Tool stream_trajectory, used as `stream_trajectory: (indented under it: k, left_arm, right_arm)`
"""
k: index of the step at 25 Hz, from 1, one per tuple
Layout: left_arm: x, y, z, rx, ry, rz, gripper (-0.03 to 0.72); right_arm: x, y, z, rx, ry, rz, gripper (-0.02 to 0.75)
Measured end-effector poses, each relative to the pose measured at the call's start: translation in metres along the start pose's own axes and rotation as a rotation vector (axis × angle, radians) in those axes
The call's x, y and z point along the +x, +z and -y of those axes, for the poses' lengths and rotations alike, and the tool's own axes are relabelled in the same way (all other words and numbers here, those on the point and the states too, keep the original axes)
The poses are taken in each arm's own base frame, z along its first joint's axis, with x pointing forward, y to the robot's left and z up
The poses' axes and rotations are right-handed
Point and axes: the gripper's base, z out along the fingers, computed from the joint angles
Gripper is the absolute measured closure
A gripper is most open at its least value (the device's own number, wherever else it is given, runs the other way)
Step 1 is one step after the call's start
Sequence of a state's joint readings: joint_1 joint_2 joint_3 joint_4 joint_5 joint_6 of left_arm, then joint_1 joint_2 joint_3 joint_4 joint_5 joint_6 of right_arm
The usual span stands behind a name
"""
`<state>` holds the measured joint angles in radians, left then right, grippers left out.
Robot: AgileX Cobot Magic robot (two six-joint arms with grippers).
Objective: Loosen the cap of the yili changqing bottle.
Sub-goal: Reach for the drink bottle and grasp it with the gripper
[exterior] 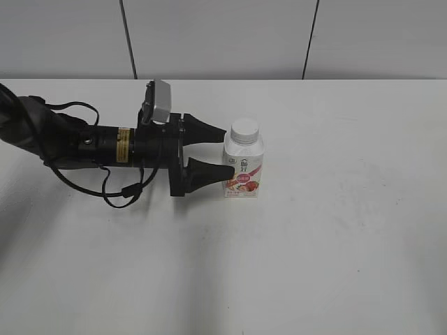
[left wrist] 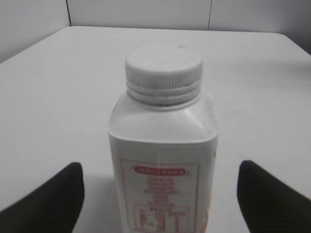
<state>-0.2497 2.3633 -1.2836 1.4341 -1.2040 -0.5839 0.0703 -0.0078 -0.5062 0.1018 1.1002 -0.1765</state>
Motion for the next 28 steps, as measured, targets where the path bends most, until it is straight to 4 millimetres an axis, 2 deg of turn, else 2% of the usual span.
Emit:
stream_trajectory:
  k: [9, 15, 28]
  left_arm:
    - [0.015, 0.024, -0.002, 0.011, -0.029, 0.019, 0.102]
    - [0.018, 0.036, -0.002, 0.032, -0.022, 0.023, 0.102]
    - [0.018, 0.046, 0.0, 0.084, 0.006, 0.003, 0.119]
  right_arm:
    - [0.0, 0.0, 0.0, 0.0, 0.0, 0.0, 0.16]
    - [0.0, 0.0, 0.0, 0.0, 0.0, 0.0, 0.16]
    - [0.0, 0.0, 0.0, 0.0, 0.0, 0.0, 0.16]
